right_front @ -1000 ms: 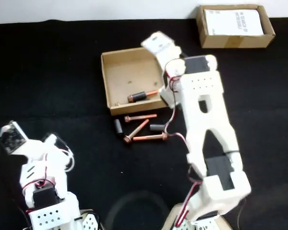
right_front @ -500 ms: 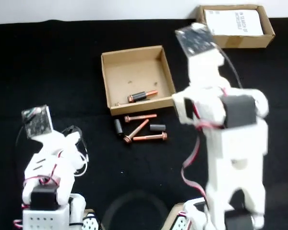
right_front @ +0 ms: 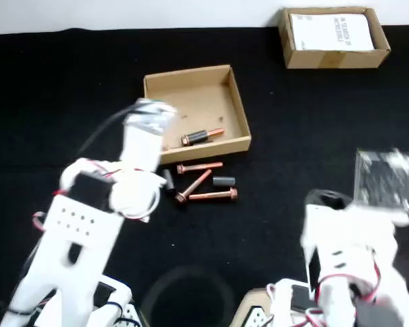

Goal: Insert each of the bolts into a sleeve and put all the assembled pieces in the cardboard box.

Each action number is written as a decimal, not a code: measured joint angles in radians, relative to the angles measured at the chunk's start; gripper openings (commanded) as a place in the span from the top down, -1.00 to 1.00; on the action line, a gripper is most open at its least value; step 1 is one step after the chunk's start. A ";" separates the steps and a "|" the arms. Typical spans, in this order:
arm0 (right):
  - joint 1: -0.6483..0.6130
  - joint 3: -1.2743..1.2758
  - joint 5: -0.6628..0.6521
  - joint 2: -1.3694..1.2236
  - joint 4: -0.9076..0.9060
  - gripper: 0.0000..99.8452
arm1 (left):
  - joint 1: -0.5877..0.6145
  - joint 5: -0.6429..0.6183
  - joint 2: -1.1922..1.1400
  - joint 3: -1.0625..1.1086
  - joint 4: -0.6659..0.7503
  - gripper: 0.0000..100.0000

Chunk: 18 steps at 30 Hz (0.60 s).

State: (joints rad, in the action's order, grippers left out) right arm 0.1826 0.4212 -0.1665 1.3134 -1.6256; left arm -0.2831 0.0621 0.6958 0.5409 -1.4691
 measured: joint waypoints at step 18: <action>0.802 0.979 -0.189 0.491 0.743 0.99 | -0.292 0.713 -0.496 -0.114 0.164 0.98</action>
State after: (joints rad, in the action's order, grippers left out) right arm 0.9851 1.4001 -0.3552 1.8044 -0.8830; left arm -0.5746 0.7756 0.2002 0.4273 -1.3050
